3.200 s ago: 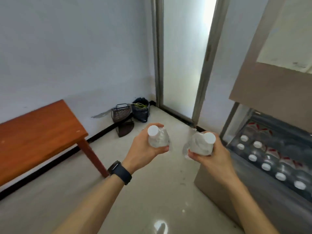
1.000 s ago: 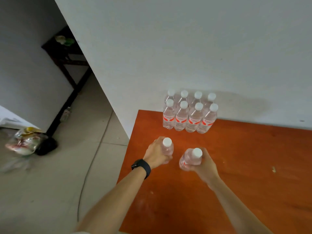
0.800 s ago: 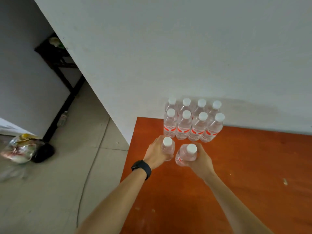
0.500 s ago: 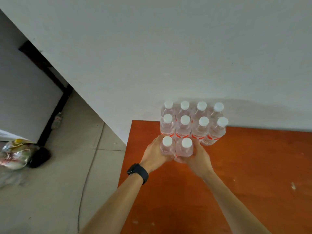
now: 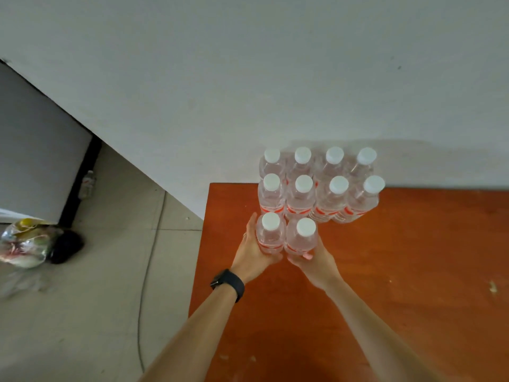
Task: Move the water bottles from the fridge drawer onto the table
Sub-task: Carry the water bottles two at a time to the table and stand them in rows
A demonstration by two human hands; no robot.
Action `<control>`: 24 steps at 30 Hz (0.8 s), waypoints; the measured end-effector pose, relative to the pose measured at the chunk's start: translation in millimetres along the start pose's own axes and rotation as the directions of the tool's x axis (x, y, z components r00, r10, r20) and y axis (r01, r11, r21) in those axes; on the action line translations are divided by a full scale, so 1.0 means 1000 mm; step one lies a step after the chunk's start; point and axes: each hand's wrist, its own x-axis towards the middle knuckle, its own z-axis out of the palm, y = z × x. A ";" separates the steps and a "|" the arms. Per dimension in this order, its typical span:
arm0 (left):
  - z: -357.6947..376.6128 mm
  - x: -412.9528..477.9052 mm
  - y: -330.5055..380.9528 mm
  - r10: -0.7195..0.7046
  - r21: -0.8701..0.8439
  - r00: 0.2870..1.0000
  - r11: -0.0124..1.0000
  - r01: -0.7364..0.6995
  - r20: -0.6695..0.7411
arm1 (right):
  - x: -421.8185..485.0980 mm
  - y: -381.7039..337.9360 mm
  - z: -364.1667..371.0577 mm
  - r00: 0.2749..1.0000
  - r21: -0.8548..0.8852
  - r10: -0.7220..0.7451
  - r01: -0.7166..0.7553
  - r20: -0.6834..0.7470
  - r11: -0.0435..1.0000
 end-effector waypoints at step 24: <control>-0.004 0.017 0.010 0.013 0.122 1.000 0.992 -0.010 -0.017 | 0.026 -0.012 -0.019 0.998 -0.074 0.054 -0.051 0.033 0.996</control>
